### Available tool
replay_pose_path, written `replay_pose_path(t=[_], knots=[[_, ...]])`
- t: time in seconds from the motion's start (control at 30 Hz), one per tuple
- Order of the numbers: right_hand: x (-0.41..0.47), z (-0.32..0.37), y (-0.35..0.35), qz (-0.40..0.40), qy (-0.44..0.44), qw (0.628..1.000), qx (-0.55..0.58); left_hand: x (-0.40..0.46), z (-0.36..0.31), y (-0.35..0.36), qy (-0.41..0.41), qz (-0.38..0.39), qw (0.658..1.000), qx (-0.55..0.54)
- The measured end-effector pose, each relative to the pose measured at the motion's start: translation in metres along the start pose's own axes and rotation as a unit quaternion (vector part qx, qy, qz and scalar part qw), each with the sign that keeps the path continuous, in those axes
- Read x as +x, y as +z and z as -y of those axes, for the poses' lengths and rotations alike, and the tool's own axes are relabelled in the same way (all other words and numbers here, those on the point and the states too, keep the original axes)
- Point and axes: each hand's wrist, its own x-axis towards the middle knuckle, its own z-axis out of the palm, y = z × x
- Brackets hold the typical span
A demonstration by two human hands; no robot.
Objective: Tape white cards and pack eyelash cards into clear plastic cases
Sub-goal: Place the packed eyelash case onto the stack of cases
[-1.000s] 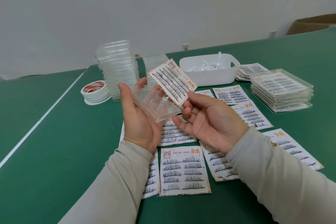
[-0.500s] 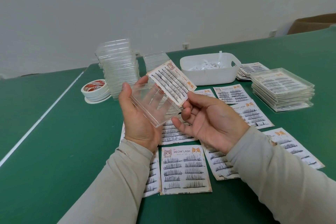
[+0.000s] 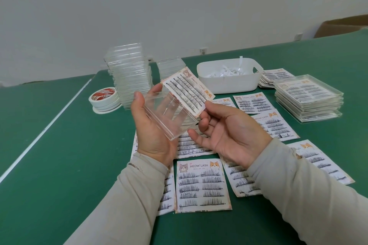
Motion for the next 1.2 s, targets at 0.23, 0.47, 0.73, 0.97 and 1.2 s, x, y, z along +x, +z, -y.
replay_pose_path(t=[0.23, 0.47, 0.73, 0.97, 1.2], knots=[[-0.001, 0.001, 0.002, 0.004, -0.003, 1.000, 0.001, 0.002, 0.001, -0.003, 0.002, 0.006, 1.000, 0.007], [-0.005, 0.010, 0.004, 0.014, -0.022, 0.999, 0.027, 0.003, 0.001, -0.004, 0.012, -0.017, 0.999, 0.038], [-0.006, 0.011, 0.002, 0.012, -0.028, 0.999, 0.025, 0.001, 0.000, -0.004, 0.006, -0.026, 0.999, 0.040], [-0.006, 0.008, 0.004, 0.011, -0.024, 0.999, 0.021, 0.001, -0.003, 0.000, 0.014, -0.084, 0.996, -0.019], [-0.006, 0.000, 0.008, 0.025, -0.003, 1.000, 0.009, 0.001, -0.002, 0.001, 0.022, -0.093, 0.995, -0.019]])
